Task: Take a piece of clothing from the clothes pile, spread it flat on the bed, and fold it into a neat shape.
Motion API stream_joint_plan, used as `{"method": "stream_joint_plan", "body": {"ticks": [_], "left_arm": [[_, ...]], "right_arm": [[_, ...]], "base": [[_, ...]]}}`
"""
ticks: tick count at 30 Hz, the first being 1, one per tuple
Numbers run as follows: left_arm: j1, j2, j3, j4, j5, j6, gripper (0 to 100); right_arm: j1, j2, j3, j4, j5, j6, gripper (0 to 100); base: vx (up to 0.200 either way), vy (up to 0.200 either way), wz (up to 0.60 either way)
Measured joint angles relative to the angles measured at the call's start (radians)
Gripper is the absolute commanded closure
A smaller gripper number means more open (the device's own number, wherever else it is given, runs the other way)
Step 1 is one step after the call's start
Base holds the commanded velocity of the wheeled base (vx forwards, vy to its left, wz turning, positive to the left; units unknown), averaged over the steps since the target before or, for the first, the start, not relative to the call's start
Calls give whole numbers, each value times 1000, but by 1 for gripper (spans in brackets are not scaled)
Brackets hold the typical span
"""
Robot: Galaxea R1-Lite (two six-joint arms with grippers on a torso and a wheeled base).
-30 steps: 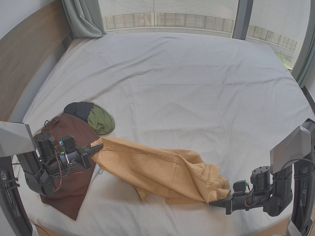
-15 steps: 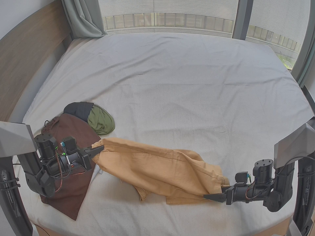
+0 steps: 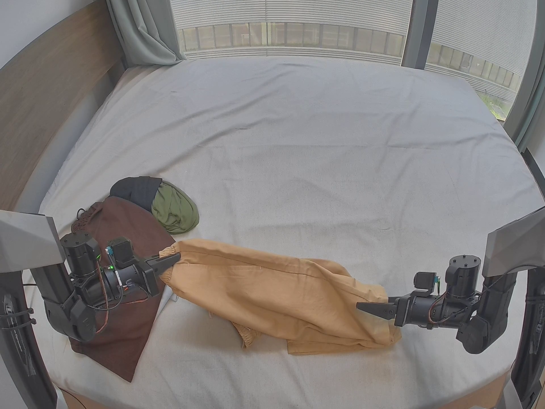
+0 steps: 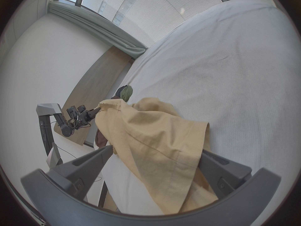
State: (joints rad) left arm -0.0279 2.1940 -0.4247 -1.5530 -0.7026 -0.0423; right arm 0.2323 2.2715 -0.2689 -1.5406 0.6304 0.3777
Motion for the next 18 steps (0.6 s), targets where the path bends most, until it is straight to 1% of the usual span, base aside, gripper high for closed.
{"method": "stream_joint_plan", "body": {"ticks": [4,12,18], "left_arm": [[0,1,0,0,0,0,100],[2,2,-2,0,0,0,100],[2,3,-3,0,1,0,100]], "right_arm": [[2,-6,-5,0,1,29,0],[7,-27,3,0,12,40,0],[7,-71,33,0,101,49,0]], "base": [[0,0,0],[0,0,0],[0,0,0]]}}
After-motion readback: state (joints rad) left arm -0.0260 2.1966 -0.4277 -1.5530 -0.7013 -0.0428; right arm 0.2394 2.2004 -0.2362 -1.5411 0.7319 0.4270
